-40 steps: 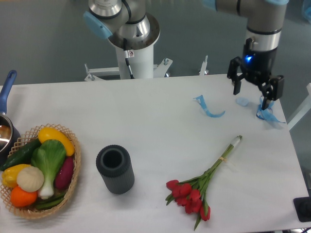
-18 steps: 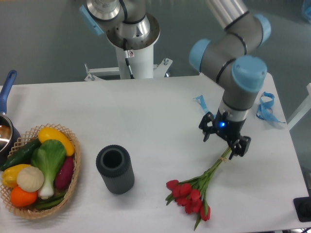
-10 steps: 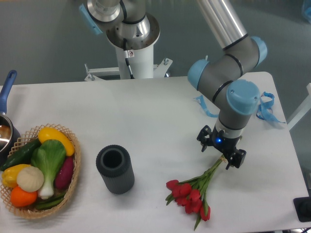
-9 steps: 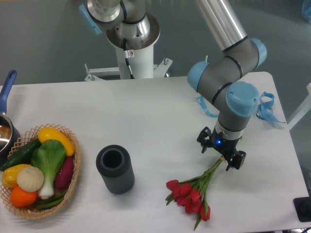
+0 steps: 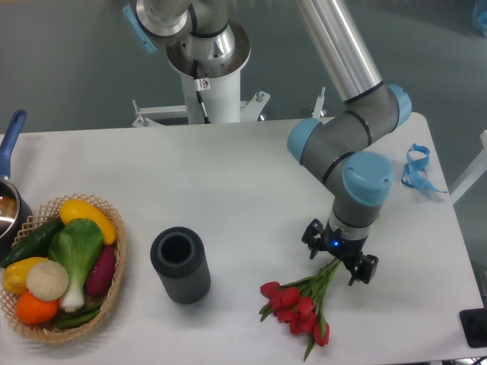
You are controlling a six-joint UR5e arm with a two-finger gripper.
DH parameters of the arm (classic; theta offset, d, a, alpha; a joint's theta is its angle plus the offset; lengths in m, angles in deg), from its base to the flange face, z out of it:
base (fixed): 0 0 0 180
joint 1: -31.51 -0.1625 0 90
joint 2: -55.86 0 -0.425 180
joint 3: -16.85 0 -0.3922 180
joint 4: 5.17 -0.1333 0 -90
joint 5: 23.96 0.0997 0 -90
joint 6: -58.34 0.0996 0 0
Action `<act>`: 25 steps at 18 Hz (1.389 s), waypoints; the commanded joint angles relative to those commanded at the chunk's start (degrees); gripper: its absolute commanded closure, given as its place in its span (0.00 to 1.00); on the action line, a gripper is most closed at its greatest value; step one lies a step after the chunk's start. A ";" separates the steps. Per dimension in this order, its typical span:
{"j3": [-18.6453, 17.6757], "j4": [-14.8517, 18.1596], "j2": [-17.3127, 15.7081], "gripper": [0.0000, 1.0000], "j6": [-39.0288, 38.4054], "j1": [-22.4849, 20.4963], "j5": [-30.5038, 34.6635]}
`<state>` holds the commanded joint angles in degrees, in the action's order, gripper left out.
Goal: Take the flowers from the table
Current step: 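Lower the gripper around the tulip stems just below the blooms, then close the gripper on the tulip stems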
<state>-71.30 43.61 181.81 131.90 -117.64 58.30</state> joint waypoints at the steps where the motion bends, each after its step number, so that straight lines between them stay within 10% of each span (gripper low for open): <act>1: 0.09 0.00 0.09 0.00 0.09 0.18 0.00; 12: -0.53 -0.44 1.14 0.00 0.53 1.58 3.08; 25: -0.18 -0.53 0.35 0.72 -0.09 1.15 2.90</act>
<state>-71.48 43.09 182.16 131.81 -116.49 61.20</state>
